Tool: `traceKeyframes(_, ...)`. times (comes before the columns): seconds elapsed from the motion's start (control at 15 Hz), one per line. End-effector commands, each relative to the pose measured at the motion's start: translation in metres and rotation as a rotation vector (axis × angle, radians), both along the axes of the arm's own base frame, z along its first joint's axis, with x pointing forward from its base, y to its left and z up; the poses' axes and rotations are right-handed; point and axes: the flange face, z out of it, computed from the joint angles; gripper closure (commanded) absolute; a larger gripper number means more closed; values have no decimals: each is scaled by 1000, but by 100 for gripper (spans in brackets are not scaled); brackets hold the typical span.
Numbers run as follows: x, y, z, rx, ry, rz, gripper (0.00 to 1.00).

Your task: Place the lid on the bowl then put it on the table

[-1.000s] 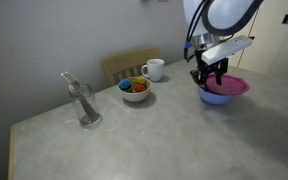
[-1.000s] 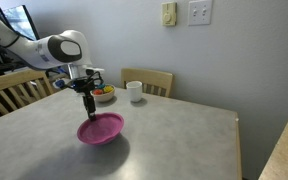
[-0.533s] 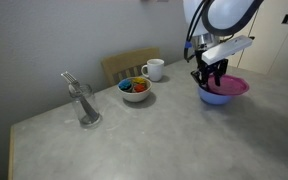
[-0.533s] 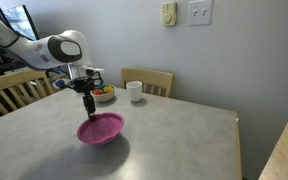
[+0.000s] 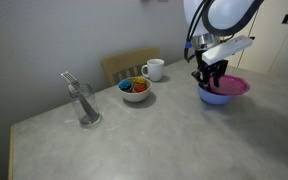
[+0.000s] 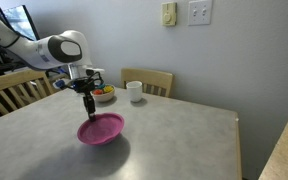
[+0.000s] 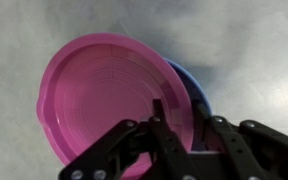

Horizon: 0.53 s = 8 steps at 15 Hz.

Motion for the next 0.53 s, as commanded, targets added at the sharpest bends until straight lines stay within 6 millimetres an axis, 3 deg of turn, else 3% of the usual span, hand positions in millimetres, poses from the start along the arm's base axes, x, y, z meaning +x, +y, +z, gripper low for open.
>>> traceKeyframes(0.0, -4, -6, 2, 4, -16, -4, 91)
traceKeyframes(0.2, -3, -4, 4, 9, -32, 6, 100)
traceKeyframes(0.47, -1, 0, 8, 16, -52, 17, 97)
